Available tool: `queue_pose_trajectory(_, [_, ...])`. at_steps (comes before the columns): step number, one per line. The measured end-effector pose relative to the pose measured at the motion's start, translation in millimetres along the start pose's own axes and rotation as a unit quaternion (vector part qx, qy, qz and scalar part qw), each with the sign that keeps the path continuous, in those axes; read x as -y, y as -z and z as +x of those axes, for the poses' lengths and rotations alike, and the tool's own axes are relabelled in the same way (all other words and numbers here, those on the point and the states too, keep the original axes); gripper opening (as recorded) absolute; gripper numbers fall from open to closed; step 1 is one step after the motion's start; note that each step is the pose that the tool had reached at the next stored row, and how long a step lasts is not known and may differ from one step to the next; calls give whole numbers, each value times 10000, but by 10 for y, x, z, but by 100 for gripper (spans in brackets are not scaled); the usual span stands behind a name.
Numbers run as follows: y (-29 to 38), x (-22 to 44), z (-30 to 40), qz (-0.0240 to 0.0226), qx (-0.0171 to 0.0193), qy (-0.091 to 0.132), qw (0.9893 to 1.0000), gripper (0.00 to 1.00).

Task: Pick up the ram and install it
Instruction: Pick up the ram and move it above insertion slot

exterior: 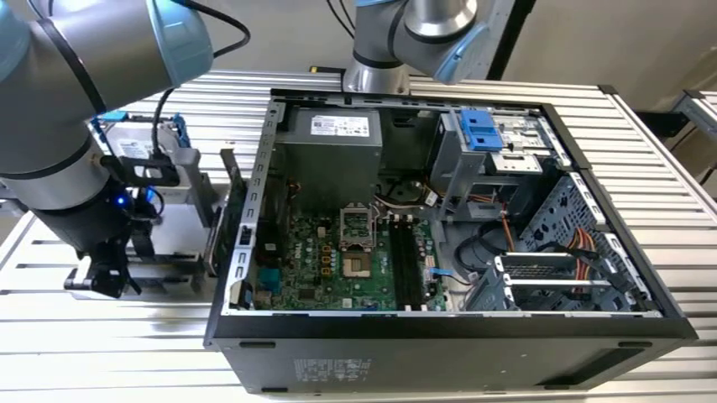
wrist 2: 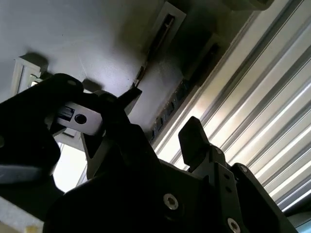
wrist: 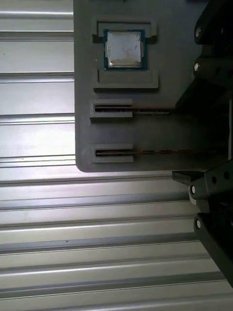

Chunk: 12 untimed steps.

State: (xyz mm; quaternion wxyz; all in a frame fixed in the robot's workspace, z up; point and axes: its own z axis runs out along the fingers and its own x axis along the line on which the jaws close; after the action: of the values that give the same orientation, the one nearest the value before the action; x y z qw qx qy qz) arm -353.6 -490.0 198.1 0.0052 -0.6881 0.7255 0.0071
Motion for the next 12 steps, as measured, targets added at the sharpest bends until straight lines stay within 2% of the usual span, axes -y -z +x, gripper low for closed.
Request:
queue_pose_trajectory(2, [-20,0,1,0,0,-1,10000,100])
queue_pose_trajectory(12, [-27,0,1,-2,8,-1,10000,100])
